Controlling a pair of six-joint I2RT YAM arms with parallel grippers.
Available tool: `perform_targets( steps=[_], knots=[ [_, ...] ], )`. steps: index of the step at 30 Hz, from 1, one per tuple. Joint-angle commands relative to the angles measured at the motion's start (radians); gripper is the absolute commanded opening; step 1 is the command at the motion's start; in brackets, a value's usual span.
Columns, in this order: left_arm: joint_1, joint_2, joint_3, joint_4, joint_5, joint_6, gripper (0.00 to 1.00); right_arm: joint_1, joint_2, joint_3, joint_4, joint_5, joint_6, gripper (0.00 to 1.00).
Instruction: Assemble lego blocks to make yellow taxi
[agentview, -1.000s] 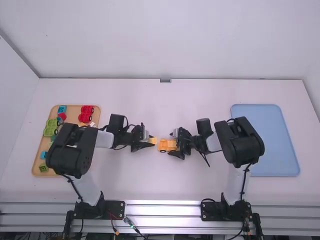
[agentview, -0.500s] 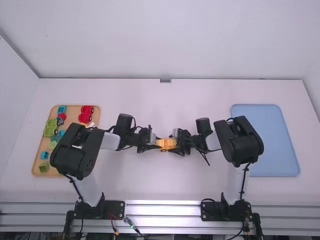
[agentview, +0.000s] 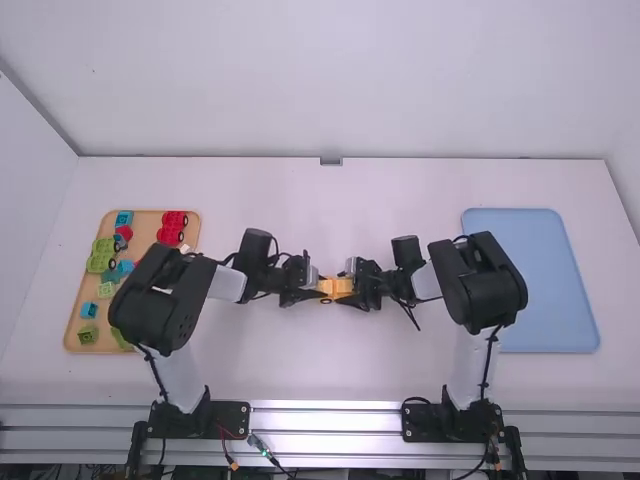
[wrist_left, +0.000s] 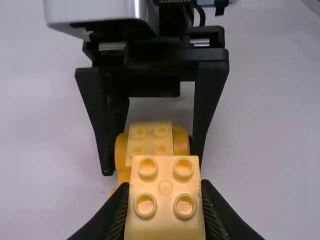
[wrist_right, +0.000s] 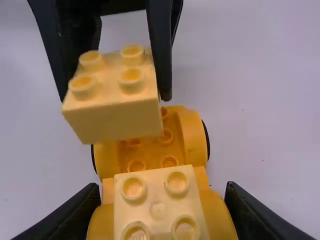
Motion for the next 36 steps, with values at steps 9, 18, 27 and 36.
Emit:
perform_targets(
  steps=[9,18,27,36],
  knots=[
    [-0.021,0.043,0.045,-0.063,-0.029,-0.031,0.25,0.058,0.016,0.005,0.003,0.111,0.035,0.51],
    [-0.029,0.043,0.046,-0.077,-0.169,-0.037,0.22,0.040,0.016,0.002,-0.002,0.101,0.036,0.50],
    [-0.033,0.042,0.094,-0.082,-0.110,-0.038,0.22,0.029,0.016,-0.008,-0.005,0.112,0.034,0.50],
    [-0.026,0.011,0.139,-0.185,-0.094,-0.029,0.16,0.030,0.016,-0.006,-0.001,0.148,0.057,0.51]
  ],
)
